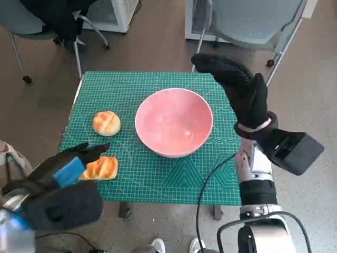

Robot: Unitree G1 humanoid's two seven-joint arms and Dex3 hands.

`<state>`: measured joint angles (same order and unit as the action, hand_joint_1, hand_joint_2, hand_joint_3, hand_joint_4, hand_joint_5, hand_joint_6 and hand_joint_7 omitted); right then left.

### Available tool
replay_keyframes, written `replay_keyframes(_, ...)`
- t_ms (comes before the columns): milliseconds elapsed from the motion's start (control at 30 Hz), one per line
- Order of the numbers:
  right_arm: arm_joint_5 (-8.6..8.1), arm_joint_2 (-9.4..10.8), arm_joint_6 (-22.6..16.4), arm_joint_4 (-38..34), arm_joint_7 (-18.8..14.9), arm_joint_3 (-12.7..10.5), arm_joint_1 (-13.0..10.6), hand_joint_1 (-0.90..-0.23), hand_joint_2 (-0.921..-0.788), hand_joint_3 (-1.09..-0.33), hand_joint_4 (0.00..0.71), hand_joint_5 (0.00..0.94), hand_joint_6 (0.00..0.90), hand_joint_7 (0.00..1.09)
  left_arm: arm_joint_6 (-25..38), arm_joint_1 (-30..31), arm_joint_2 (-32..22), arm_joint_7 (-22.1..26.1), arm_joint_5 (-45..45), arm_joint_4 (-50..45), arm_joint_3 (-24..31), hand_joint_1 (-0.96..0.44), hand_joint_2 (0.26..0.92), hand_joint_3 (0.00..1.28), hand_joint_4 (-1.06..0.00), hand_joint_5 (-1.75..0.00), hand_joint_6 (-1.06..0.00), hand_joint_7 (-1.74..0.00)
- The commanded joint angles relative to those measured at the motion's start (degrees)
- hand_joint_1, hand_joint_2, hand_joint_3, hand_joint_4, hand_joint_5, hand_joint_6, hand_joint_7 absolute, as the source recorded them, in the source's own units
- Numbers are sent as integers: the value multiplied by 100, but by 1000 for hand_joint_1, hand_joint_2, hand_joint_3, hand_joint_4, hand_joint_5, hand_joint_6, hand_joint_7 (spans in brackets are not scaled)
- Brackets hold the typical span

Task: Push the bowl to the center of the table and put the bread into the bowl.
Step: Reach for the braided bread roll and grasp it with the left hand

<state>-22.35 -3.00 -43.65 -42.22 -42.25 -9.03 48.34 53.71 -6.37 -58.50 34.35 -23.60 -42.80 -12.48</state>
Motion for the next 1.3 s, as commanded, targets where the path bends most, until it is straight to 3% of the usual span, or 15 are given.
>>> replay_keyframes(33,-54,11,93,-64,-74,-21,-7,-696,-921,-810,72,0,-1,300,68,-275,27,27,-310,229,-298,-109,678,4,-186,-2,-317,-6)
replay_keyframes(500,-85,3,142,4,-125,-28,-36,-698,-921,-815,68,0,-1,298,-74,-332,419,-203,-668,648,-296,1,697,10,-191,-1,-328,-4)
replay_keyframes(1300,-87,9,140,-11,-156,-27,-26,-702,-921,-814,63,0,-1,298,-338,-580,898,-235,-1286,1466,-537,9,714,13,-189,0,-351,-6)
